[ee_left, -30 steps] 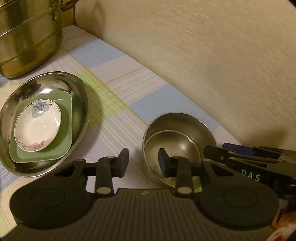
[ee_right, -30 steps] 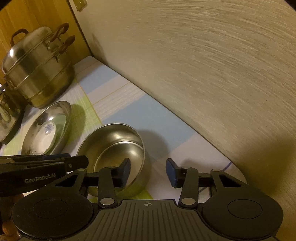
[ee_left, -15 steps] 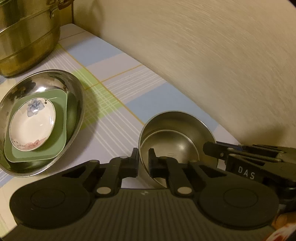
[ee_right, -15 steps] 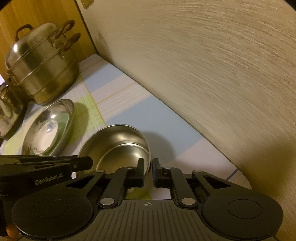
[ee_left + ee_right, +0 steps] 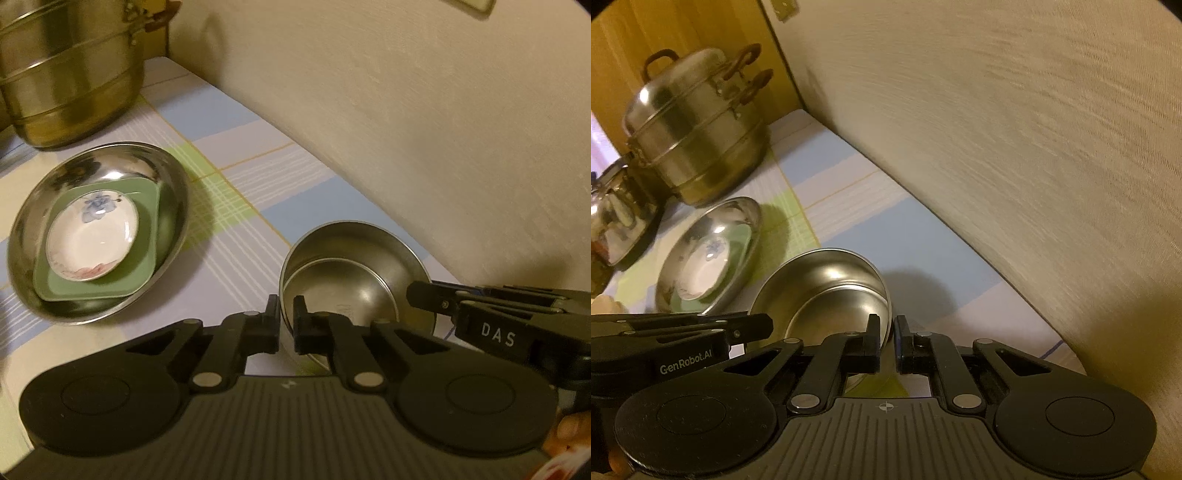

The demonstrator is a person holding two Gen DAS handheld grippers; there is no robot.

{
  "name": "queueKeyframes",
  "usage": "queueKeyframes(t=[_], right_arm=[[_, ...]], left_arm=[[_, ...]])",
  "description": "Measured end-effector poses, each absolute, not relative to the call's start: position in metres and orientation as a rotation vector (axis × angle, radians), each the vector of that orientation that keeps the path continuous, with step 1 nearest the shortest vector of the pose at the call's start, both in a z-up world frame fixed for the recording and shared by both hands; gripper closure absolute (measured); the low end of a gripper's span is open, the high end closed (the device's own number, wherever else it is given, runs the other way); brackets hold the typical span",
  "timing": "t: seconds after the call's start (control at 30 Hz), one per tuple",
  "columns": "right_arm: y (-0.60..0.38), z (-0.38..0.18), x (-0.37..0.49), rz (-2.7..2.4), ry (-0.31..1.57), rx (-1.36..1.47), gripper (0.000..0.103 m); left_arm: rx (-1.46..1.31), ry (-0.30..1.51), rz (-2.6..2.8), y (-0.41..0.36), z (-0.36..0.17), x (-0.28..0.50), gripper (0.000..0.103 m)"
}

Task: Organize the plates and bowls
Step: 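Lift the steel pot with the left tool and carry it to the stacked bowls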

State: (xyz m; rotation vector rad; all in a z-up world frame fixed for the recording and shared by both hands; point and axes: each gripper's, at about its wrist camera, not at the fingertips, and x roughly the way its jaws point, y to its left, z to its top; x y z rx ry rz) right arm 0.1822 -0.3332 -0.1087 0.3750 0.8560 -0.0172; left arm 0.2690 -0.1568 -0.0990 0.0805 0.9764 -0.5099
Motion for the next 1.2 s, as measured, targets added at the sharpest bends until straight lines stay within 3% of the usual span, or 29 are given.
queueKeyframes(t=[1.2], right_arm=[[-0.172, -0.073, 0.158, 0.613, 0.867, 0.106, 0.095]], left_arm=[[-0.191, 0.855, 0.083, 0.011, -0.047, 0.133, 0.097]])
